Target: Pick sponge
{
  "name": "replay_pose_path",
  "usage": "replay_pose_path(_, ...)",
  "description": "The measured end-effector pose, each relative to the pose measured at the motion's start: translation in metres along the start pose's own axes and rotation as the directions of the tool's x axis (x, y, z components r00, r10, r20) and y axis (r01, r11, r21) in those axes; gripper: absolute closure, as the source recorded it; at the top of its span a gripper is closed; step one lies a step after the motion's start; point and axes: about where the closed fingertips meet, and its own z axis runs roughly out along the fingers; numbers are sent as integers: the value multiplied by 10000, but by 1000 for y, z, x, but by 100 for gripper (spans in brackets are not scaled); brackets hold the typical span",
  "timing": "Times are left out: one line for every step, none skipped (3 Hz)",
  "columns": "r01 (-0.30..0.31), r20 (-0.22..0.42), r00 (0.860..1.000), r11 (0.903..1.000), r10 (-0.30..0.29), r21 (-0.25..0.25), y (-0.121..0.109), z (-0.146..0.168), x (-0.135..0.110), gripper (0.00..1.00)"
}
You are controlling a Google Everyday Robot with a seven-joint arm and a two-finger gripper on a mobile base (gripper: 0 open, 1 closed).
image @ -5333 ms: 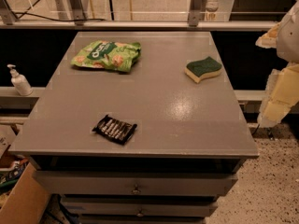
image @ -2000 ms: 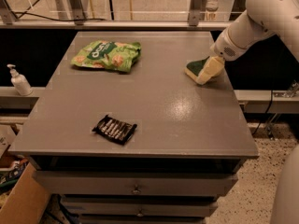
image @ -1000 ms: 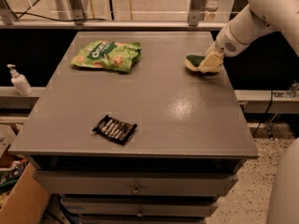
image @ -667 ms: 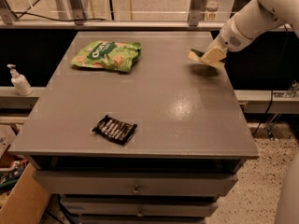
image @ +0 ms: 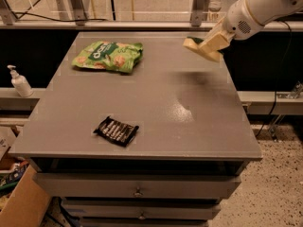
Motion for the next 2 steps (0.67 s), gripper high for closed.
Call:
replay_pose_path(237,604,9980,9987,-210,-449,18,-16,-21,100)
replay_pose_path(240,654,9976,9984,-206,-519,19,-16,-23,100)
